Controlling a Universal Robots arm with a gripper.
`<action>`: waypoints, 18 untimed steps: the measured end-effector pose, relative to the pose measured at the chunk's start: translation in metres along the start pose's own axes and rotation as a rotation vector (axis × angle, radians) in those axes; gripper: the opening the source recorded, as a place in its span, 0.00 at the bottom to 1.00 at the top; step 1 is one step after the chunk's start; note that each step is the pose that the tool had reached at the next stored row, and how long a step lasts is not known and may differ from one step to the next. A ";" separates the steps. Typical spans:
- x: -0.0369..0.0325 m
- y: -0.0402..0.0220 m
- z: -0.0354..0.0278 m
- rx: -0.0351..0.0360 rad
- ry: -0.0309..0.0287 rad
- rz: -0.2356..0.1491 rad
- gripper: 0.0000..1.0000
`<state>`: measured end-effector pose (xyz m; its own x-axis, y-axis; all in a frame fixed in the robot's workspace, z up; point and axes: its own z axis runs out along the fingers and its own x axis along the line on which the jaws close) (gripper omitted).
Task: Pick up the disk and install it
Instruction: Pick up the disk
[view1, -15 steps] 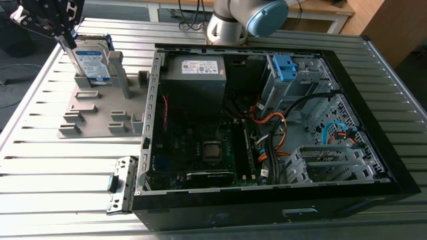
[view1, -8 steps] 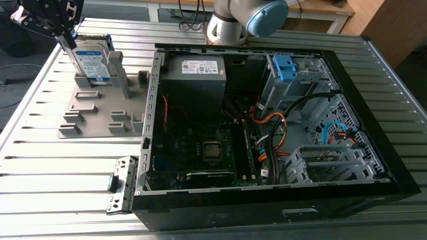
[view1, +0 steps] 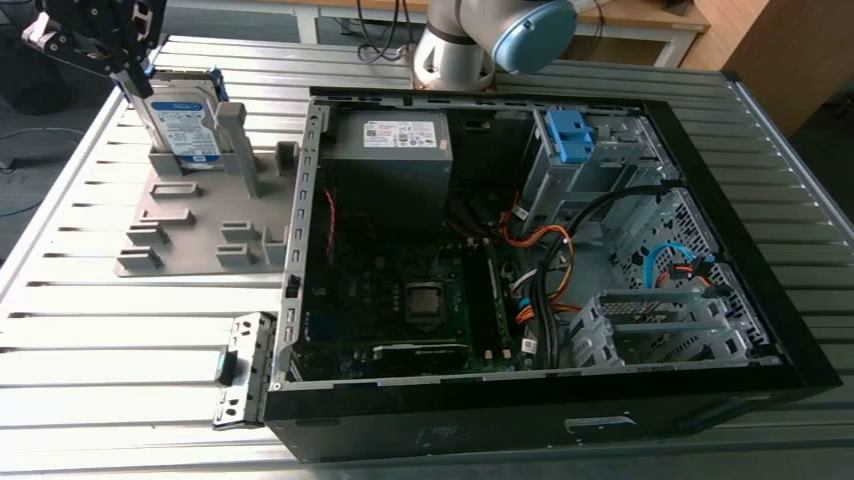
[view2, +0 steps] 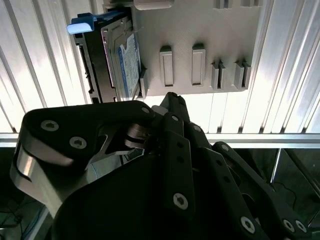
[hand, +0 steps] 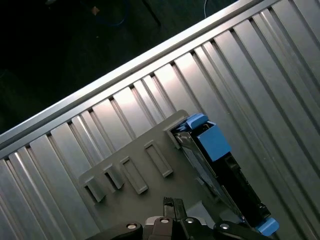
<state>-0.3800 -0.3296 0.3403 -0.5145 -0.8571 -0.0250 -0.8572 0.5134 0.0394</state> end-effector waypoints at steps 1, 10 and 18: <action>0.0000 0.0000 0.0000 -0.0002 0.0002 -0.004 0.11; 0.0000 0.0000 0.0000 -0.0010 0.0016 -0.040 0.11; 0.0000 0.0000 0.0000 -0.0018 0.0028 -0.072 0.11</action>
<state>-0.3800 -0.3296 0.3403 -0.4515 -0.8919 -0.0250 -0.8919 0.4505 0.0394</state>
